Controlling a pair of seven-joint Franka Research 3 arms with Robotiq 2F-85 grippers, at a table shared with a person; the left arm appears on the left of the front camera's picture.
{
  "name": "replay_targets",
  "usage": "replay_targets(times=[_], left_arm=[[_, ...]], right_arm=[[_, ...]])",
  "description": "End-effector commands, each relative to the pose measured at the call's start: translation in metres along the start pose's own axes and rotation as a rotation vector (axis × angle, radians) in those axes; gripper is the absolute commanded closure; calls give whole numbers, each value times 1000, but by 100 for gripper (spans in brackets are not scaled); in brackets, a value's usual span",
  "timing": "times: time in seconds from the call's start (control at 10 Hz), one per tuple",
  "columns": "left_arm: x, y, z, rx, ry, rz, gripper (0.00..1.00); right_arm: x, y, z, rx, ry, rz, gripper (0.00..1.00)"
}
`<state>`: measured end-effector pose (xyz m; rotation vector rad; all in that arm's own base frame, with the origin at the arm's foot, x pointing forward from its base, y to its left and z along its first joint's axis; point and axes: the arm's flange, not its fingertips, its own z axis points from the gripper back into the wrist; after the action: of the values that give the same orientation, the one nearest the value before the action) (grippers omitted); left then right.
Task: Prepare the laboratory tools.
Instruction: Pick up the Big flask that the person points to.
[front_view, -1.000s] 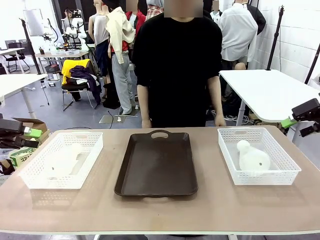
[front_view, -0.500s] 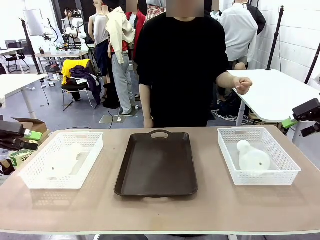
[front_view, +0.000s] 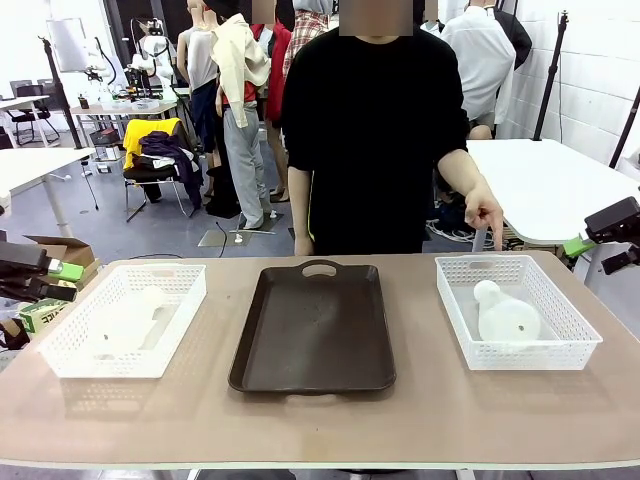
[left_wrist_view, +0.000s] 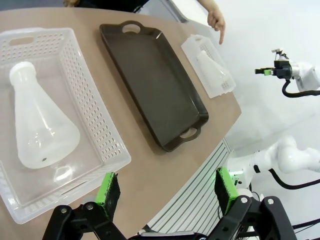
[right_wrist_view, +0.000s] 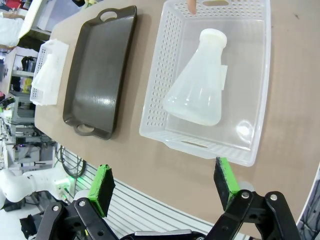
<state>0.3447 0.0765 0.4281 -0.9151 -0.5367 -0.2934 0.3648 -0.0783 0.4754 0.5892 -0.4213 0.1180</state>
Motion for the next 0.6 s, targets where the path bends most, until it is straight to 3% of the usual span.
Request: replay_targets(times=[0.0, 0.5], left_arm=[[1, 2, -1, -19, -20, -14, 0], [1, 2, -1, -19, -20, -14, 0]], right_arm=[[0, -1, -1, 22, -5, -1, 0], [0, -1, -1, 22, -5, -1, 0]])
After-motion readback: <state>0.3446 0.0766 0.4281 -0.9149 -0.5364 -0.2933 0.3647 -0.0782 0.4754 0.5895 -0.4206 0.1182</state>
